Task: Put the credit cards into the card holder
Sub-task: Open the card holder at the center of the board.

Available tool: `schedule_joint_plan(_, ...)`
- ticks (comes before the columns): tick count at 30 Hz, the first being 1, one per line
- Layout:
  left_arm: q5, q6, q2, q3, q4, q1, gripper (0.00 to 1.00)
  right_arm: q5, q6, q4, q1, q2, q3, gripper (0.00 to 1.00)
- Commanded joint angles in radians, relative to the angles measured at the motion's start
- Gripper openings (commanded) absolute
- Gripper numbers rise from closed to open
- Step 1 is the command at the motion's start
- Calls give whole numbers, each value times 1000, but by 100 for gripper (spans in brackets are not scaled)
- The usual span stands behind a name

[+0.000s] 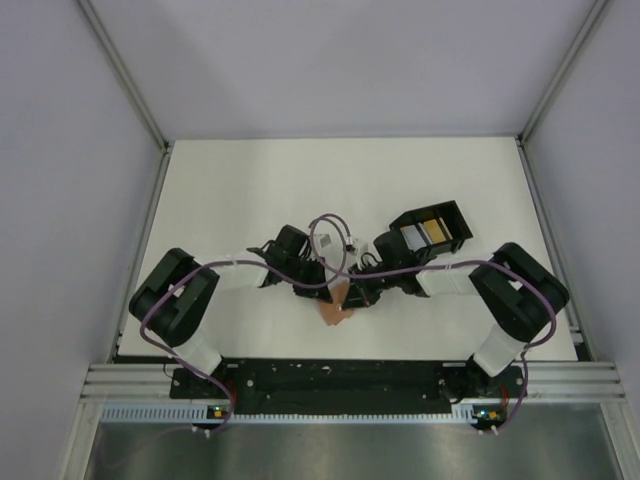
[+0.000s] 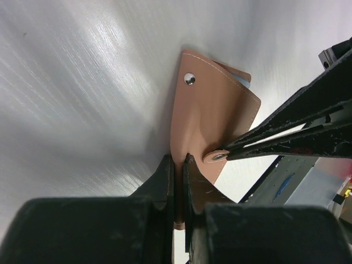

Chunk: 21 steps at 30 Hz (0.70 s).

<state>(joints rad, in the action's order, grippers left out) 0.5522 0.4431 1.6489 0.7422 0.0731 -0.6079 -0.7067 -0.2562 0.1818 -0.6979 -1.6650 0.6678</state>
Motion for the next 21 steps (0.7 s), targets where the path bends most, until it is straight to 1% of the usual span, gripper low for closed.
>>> schedule_joint_plan(1,-198,49,3,-15,-64,-6,0,-155,32,58,-69,56,-50,0)
schedule_joint_plan(4,-228,78,9,-12,-98,-3,0,-212,70,32,-74,74,-60,0)
schedule_joint_plan(6,-236,88,14,-7,-98,-1,0,-223,90,13,-78,88,-69,0)
schedule_joint_plan(8,-219,69,8,-4,-98,-3,0,-165,92,-16,-77,103,-77,0)
schedule_joint_plan(10,-253,57,-4,-7,-78,-3,0,-157,107,-39,-78,128,-92,0)
schedule_joint_plan(11,-259,51,-14,-10,-78,-3,0,-130,109,-63,-77,149,-97,0)
schedule_joint_plan(12,-262,43,-21,-10,-47,-1,0,-105,109,-89,-77,165,-102,7)
schedule_joint_plan(13,-271,42,-34,-12,-33,-1,1,-79,107,-108,-75,184,-106,11)
schedule_joint_plan(14,-279,39,-44,-15,-30,0,5,-67,91,-85,-72,197,-118,16)
schedule_joint_plan(15,-290,42,-58,-18,-30,0,8,-44,81,-88,-71,203,-123,26)
schedule_joint_plan(16,-302,45,-70,-21,-29,2,12,26,43,-137,-66,209,-111,27)
schedule_joint_plan(17,-317,46,-83,-26,-27,3,13,48,28,-168,-57,217,-105,26)
schedule_joint_plan(19,-339,57,-107,-32,-22,8,20,87,-11,-151,-54,249,-126,28)
schedule_joint_plan(21,-359,68,-124,-35,-25,10,28,72,-8,-131,-54,272,-160,26)
